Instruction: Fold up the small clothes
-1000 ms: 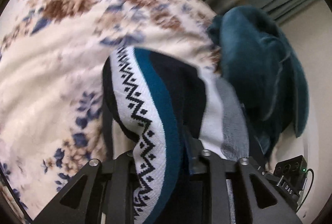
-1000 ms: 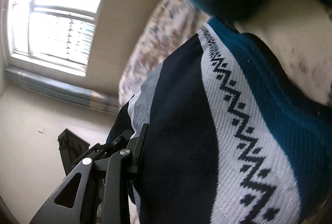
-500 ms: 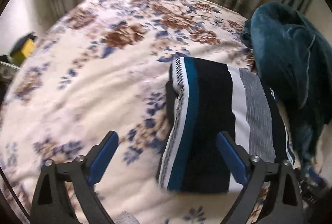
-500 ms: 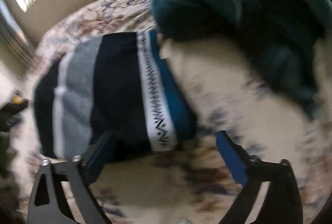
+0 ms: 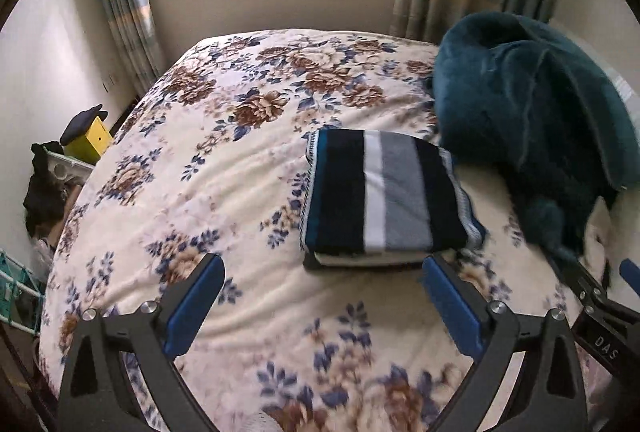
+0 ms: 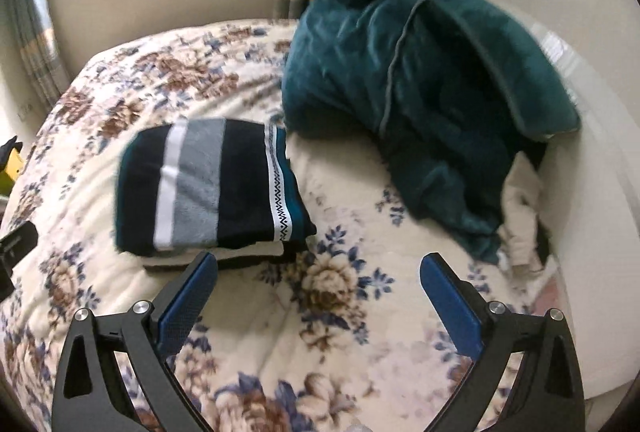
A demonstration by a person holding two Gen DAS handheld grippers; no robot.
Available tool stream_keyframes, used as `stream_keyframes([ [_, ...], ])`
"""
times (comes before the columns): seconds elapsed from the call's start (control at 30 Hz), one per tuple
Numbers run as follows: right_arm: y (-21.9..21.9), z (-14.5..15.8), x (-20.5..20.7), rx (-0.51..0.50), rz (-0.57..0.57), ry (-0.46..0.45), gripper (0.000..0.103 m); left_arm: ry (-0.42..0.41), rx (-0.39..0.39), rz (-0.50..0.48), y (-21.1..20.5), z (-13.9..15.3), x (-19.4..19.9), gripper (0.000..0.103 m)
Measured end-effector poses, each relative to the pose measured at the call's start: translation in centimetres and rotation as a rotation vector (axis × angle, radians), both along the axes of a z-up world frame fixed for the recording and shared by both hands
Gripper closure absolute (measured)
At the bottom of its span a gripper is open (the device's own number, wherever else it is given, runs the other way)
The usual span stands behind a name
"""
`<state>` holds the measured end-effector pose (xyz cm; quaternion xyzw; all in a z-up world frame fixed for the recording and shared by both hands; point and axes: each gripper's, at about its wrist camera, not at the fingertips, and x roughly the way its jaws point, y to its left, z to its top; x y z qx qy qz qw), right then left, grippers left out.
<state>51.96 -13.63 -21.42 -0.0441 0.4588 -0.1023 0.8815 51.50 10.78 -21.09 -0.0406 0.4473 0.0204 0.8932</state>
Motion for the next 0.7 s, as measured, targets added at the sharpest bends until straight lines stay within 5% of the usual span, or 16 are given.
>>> stream_keyframes([
  [0.47, 0.1, 20.4, -20.1, -0.02, 0.063, -0.202, 0.001, -0.182, 0.024, -0.032, -1.5, 14.7, -15.8, 0.002],
  [0.7, 0.0, 26.3, -26.9, -0.013, 0.101, -0.276, 0.001, -0.254, 0.018, -0.026, -1.1, 18.1, -20.8, 0.002],
])
